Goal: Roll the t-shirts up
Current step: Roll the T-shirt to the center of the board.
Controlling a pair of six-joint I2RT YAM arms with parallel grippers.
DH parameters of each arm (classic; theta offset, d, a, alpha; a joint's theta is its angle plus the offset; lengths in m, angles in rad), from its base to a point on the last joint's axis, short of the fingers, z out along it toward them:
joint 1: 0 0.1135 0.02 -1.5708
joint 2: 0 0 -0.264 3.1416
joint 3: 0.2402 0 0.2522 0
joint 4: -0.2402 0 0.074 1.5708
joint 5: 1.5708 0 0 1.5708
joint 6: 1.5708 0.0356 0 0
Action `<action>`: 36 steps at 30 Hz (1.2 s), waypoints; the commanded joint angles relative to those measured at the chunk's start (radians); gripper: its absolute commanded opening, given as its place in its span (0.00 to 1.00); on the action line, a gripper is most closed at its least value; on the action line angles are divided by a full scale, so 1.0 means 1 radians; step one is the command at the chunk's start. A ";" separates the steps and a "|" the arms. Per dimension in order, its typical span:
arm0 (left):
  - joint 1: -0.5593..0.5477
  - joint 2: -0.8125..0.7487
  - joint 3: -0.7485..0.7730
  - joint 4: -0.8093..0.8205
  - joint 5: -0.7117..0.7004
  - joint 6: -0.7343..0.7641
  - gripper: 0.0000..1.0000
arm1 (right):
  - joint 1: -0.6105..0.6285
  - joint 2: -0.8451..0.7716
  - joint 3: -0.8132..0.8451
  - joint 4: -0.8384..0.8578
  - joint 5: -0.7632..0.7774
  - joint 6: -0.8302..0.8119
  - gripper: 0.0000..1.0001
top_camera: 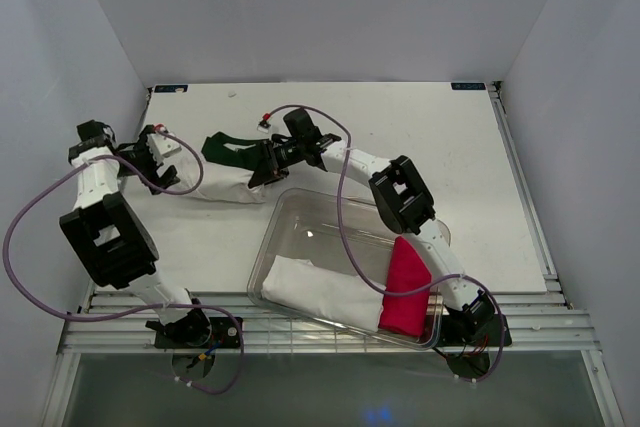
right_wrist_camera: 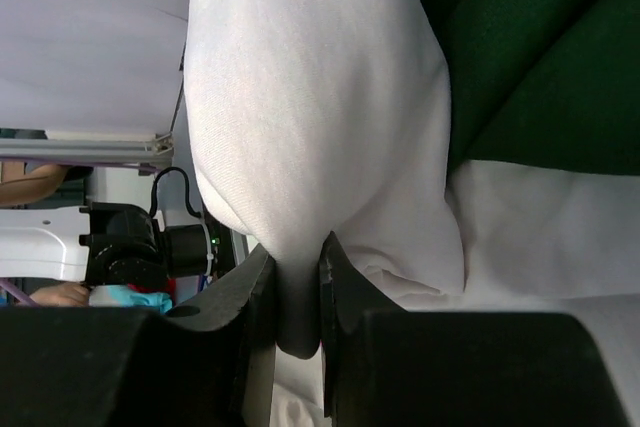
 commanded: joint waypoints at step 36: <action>0.077 -0.007 -0.123 0.036 0.235 -0.435 0.00 | 0.009 -0.058 0.013 -0.031 0.014 -0.017 0.08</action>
